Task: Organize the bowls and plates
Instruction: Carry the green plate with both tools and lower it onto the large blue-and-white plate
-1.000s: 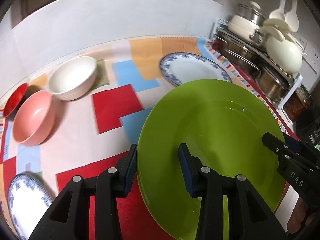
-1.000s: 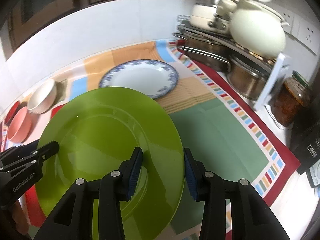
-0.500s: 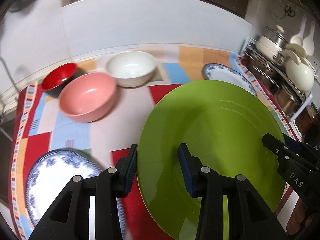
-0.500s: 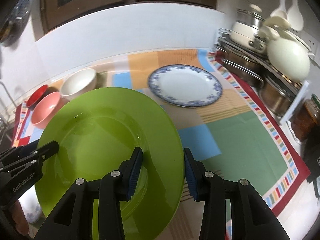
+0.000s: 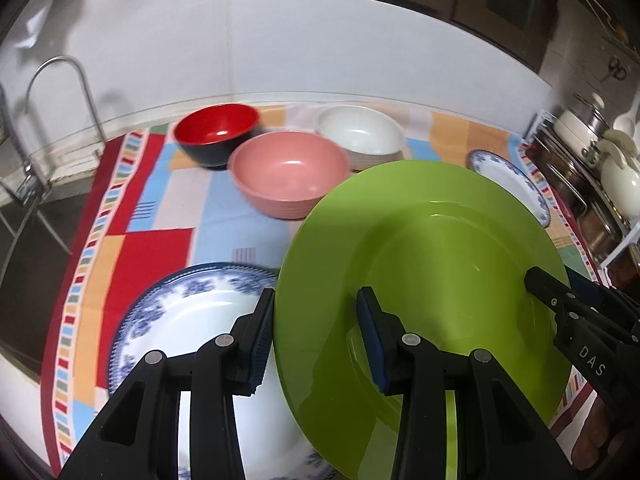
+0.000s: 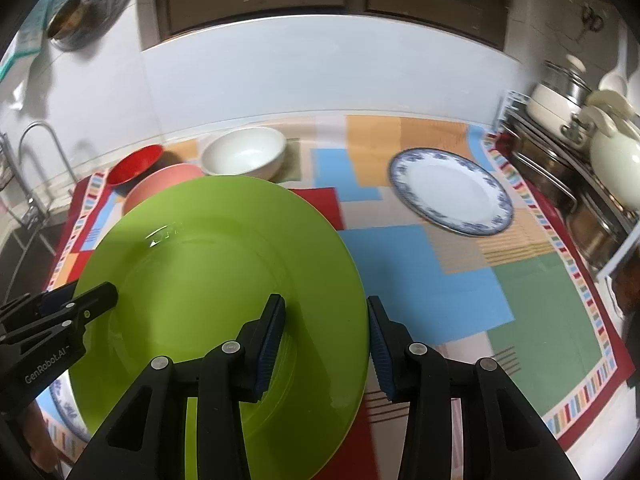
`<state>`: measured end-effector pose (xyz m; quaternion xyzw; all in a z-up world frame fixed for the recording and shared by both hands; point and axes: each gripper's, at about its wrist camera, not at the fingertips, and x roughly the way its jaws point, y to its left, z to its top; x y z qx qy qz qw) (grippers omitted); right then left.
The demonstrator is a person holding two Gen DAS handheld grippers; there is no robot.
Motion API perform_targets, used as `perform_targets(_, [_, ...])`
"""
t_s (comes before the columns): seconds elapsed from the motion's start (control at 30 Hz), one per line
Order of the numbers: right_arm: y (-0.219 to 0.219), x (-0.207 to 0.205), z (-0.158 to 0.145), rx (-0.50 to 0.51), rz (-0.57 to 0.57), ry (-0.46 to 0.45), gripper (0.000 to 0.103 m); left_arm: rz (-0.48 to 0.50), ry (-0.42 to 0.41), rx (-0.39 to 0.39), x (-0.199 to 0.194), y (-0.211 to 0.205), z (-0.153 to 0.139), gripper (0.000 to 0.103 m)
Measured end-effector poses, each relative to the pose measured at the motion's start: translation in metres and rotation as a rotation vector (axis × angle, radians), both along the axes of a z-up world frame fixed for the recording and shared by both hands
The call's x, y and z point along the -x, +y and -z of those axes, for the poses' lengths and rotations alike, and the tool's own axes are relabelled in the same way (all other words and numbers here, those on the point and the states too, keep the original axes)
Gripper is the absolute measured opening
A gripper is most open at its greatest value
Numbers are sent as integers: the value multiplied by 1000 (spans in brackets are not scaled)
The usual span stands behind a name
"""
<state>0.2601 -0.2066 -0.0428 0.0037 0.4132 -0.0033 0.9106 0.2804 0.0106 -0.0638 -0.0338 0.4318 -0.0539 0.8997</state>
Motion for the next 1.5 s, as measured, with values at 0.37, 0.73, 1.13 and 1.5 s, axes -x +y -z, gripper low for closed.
perform_targets(0.37, [60, -2, 6, -5, -99, 5, 42, -88, 8, -8, 13, 59, 2, 40])
perform_targets(0.73, [104, -9, 17, -11, -166, 31, 42, -149, 36, -15, 19, 102, 15, 40])
perform_targets(1.13, [139, -18, 41, -24, -217, 92, 42, -196, 95, -24, 21, 132, 37, 40])
perform_targets(1.5, [154, -20, 58, -12, -234, 143, 42, -200, 137, -21, 21, 145, 56, 40])
